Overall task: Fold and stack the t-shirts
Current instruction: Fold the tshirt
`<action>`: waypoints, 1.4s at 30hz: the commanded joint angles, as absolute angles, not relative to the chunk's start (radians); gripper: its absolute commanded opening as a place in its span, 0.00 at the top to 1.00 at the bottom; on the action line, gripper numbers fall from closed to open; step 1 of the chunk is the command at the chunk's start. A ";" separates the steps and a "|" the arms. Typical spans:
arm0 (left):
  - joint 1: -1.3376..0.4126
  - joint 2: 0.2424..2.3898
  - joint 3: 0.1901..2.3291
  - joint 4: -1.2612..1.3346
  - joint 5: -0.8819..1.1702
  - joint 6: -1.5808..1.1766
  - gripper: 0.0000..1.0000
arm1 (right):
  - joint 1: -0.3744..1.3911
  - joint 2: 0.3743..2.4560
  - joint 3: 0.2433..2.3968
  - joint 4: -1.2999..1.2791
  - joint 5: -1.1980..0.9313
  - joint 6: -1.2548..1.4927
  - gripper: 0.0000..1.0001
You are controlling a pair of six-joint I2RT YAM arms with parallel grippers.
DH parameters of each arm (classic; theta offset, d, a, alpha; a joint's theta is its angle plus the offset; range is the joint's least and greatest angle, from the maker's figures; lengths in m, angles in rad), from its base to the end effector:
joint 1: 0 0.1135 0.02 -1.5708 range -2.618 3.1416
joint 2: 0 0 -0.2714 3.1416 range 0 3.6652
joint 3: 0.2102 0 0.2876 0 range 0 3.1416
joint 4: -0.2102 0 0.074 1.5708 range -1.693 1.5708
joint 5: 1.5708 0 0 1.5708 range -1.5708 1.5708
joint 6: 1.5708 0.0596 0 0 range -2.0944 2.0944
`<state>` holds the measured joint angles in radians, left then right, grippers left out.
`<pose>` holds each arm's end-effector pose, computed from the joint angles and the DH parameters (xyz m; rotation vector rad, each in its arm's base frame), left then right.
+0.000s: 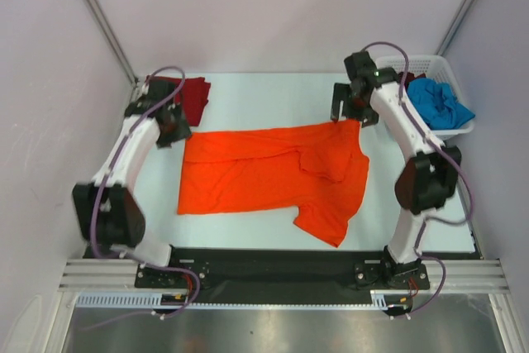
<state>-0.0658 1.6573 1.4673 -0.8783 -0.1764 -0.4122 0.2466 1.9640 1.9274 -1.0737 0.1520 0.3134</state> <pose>0.3947 -0.0155 0.2734 -0.5086 2.5631 0.0657 0.4544 0.1051 0.2948 0.1362 2.6551 -0.0223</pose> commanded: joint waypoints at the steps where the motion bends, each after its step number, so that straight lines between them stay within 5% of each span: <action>1: -0.064 1.442 1.243 -0.905 -0.198 -0.517 0.41 | 0.348 1.742 1.690 -1.134 0.082 0.345 0.16; 11: -0.063 1.123 0.858 -0.917 -0.181 -0.655 0.44 | 0.621 1.086 0.896 -1.006 -0.087 0.754 0.53; 15: -0.063 1.126 0.854 -0.916 -0.150 -0.661 0.45 | 0.744 0.956 0.691 -0.953 -0.068 0.888 0.49; 25: -0.063 1.106 0.795 -0.919 -0.109 -0.675 0.50 | 0.718 1.002 0.543 -0.764 -0.055 0.902 0.47; 30: -0.063 1.109 0.822 -0.917 -0.118 -0.670 0.50 | 0.686 1.052 0.514 -0.687 -0.063 0.887 0.55; 42: -0.063 1.109 0.825 -0.917 -0.129 -0.686 0.48 | 0.626 1.015 0.495 -0.768 -0.061 0.879 0.55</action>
